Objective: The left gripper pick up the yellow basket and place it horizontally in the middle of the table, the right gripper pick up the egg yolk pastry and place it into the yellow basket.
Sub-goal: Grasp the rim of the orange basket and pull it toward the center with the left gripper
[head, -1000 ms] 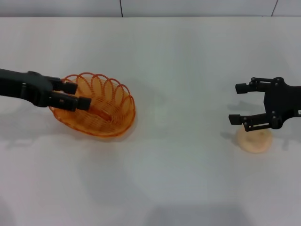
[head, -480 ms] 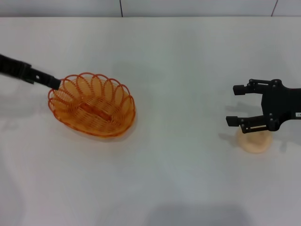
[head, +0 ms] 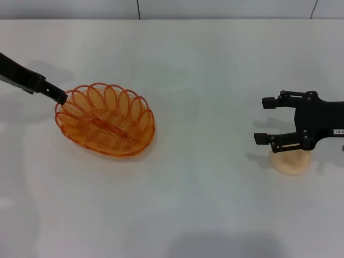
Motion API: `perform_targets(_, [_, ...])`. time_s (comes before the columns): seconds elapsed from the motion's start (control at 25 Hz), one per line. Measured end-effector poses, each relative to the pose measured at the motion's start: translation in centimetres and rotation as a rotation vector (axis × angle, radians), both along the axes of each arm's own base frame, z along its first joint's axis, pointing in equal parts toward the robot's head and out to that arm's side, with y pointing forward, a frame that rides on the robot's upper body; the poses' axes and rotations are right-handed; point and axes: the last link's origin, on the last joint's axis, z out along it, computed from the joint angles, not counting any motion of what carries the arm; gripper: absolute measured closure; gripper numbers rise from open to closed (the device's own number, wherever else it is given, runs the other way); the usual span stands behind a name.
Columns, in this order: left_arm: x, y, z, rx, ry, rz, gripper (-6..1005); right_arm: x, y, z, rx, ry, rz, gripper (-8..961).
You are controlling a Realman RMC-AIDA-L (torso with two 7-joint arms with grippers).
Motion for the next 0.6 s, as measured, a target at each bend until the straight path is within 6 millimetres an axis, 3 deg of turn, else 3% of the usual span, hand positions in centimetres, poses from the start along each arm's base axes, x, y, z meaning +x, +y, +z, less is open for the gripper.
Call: perform_targets(0.6, [-1.7, 0.9, -5.8, 0.010, 0.017, -0.041, 197, -0.4, 0.3, -0.4, 0.005, 0.017, -0.002, 81])
